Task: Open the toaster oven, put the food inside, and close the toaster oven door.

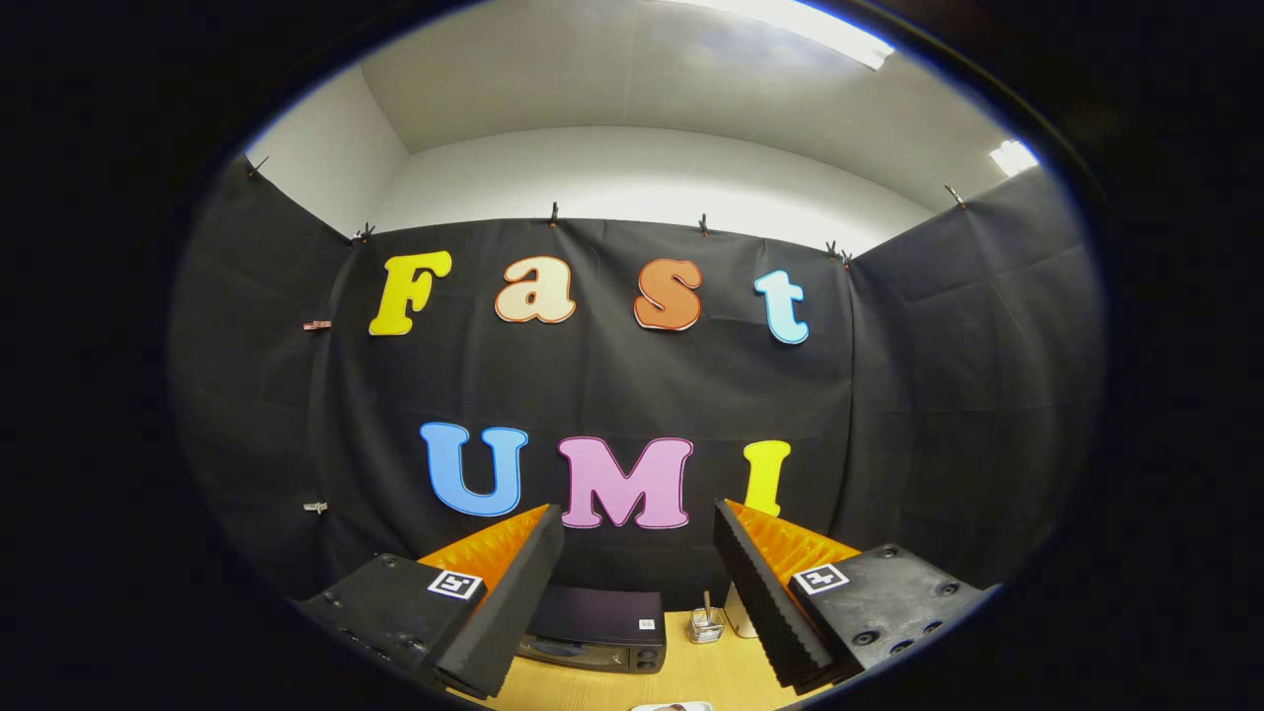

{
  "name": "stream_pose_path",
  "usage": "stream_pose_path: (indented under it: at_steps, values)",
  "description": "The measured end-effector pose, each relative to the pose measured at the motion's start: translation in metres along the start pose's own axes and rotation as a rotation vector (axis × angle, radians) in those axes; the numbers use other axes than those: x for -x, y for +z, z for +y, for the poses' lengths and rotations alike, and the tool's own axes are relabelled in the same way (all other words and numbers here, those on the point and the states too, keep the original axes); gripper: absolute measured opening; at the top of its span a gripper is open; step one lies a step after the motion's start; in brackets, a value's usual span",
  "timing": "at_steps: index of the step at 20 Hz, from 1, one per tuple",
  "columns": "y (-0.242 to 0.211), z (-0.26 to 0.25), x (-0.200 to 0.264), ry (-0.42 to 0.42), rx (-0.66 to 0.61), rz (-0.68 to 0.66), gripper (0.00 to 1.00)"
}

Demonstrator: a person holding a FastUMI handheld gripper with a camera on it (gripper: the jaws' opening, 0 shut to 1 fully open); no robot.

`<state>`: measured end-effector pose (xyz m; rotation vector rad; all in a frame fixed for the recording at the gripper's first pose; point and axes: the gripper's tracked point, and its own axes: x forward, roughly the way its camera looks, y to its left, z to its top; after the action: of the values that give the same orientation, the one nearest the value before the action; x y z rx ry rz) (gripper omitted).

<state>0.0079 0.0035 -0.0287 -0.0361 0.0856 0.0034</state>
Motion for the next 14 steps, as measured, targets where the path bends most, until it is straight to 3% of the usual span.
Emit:
stream_pose_path:
  at_steps: [6,14]
  values:
    - [-0.038,0.033,-0.028,0.051,-0.044,0.040,0.98]
    - [-0.137,0.096,-0.081,0.151,-0.109,0.160,0.98]
